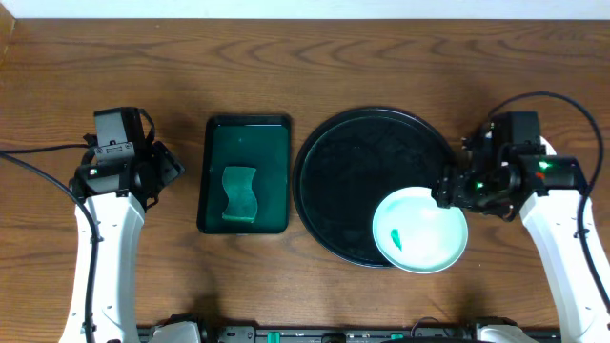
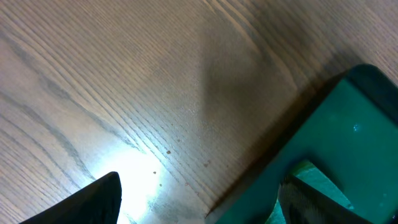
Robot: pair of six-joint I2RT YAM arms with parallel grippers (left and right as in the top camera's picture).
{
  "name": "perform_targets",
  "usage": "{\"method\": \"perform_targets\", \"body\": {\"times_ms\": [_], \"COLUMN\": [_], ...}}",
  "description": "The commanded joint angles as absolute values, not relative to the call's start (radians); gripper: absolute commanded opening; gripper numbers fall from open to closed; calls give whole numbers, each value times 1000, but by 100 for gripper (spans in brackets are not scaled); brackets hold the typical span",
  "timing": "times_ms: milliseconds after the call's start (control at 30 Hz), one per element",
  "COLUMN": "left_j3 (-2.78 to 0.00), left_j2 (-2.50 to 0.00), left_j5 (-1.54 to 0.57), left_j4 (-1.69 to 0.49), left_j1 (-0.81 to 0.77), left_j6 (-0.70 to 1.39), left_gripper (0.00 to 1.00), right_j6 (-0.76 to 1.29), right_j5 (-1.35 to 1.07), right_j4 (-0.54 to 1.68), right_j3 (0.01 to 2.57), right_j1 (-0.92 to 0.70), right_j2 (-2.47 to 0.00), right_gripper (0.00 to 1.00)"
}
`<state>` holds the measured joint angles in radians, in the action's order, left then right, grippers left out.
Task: Clean dirty plates on tray and stack at the side
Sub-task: 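Move the right gripper to the stained white plate's right rim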
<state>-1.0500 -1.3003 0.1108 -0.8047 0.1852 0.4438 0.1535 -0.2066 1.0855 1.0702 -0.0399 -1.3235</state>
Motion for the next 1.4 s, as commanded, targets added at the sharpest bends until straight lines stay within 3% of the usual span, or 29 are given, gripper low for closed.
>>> {"method": "perform_targets", "body": {"times_ms": [0, 133, 467, 1000, 1067, 1100, 1233, 1367], "left_j3": [-1065, -1065, -1065, -1065, -1065, -1065, -1065, -1065], "left_j2": [-1293, -1293, -1293, -1293, -1293, -1293, -1293, -1293], "left_j5": [117, 117, 117, 117, 117, 117, 117, 117], "left_j4": [-807, -807, -807, -807, -807, -807, -807, -807], "left_j1": [189, 189, 189, 189, 189, 189, 189, 189], "left_j6": [439, 439, 439, 439, 439, 439, 439, 439], "left_gripper": [81, 81, 81, 81, 81, 81, 81, 81], "right_j6": [96, 96, 142, 129, 129, 129, 130, 130], "right_j5": [-210, -133, 115, 202, 202, 202, 198, 96], "right_j4": [1089, 1082, 1019, 813, 790, 777, 769, 765], "right_j3": [1078, 1077, 1041, 872, 849, 837, 830, 830], "right_j1": [-81, -130, -187, -187, -187, -187, -187, -187], "right_j2": [-1323, -1335, -1407, -1545, -1549, -1549, -1549, -1549], "right_gripper": [47, 38, 41, 40, 35, 25, 8, 1]}}
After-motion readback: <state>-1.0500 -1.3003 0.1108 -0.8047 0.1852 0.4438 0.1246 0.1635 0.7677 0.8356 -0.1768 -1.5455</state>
